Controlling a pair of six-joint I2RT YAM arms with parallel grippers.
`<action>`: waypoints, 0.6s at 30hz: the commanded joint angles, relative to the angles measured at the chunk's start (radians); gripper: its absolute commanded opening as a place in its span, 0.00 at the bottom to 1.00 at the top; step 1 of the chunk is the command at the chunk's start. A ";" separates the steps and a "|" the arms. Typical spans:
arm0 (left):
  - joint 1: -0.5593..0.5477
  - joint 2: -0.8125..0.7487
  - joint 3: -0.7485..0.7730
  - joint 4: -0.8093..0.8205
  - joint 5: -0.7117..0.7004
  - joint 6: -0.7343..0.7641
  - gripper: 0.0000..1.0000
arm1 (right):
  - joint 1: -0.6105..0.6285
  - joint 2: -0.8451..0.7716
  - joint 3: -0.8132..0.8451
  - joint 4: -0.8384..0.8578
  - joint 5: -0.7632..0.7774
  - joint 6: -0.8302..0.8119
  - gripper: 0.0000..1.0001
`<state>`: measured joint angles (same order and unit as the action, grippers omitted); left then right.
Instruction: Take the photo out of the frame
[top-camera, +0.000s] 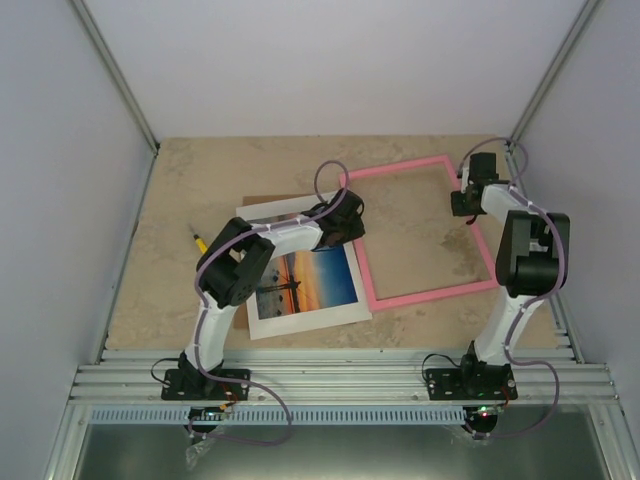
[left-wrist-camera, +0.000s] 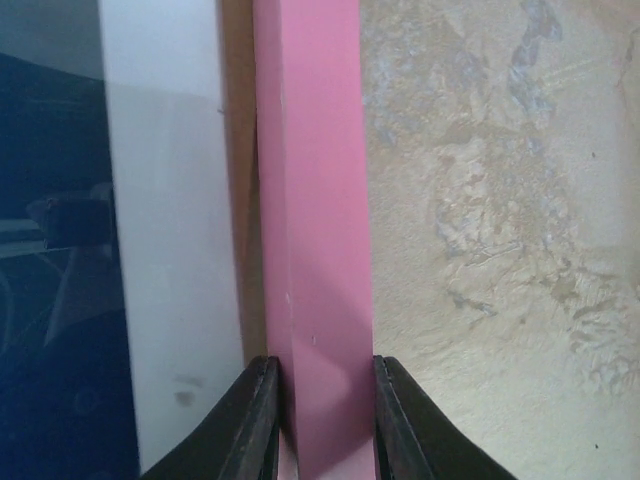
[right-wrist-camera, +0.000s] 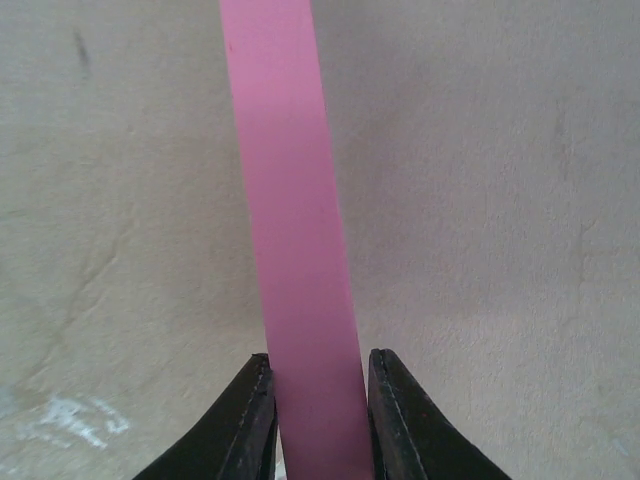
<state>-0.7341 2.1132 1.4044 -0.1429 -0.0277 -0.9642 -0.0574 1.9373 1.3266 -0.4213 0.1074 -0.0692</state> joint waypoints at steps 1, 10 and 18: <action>-0.085 0.005 0.063 0.116 0.179 -0.013 0.00 | 0.012 0.063 0.056 0.049 0.065 0.118 0.11; -0.081 -0.030 0.010 0.123 0.127 0.002 0.10 | 0.013 0.020 0.066 -0.038 0.161 0.164 0.47; -0.079 -0.025 -0.018 0.159 0.137 -0.036 0.20 | 0.096 -0.107 0.003 -0.047 0.164 0.227 0.69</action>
<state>-0.8089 2.1288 1.3968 -0.1066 0.0528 -0.9623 -0.0185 1.9018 1.3540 -0.4644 0.2535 0.1020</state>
